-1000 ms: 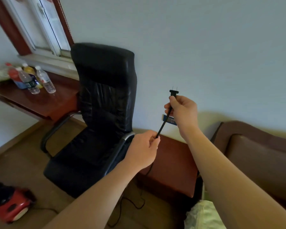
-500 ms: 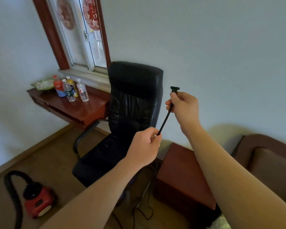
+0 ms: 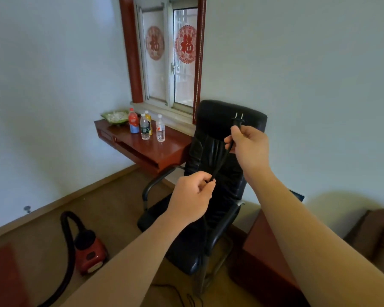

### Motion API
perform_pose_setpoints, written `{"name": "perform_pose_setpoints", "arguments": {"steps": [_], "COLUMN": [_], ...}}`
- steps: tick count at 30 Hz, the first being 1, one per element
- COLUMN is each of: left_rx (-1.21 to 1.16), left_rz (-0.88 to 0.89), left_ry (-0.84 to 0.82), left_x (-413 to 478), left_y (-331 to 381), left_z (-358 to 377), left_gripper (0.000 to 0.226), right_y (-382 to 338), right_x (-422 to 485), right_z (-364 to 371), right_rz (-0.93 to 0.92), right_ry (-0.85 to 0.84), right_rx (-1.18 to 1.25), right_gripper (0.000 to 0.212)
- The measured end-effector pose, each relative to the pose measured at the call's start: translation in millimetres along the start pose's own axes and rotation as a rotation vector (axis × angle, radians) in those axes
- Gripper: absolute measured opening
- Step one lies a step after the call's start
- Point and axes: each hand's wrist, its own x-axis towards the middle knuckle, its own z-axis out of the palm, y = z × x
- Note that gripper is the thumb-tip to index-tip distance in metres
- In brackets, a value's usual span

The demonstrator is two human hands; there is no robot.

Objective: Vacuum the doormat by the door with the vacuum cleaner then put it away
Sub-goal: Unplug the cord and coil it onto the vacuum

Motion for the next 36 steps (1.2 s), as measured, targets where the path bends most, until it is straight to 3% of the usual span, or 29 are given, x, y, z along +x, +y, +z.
{"name": "perform_pose_setpoints", "arguments": {"steps": [14, 27, 36], "left_rx": [0.134, 0.286, 0.382], "left_rz": [-0.126, -0.385, -0.458], "left_ry": [0.227, 0.506, 0.712], "left_x": [-23.4, -16.3, -49.3], "left_y": [-41.5, -61.7, -70.1], "left_z": [-99.1, -168.0, -210.9], "left_gripper": [0.015, 0.009, 0.011], "right_y": [-31.1, -44.5, -54.7], "right_x": [-21.7, 3.0, -31.1], "right_z": [118.3, 238.1, 305.4], "right_rz": [-0.073, -0.077, -0.055], "right_ry": [-0.269, -0.616, -0.854], "right_rx": [0.063, 0.293, 0.410], "right_gripper": [0.027, 0.025, 0.017]}}
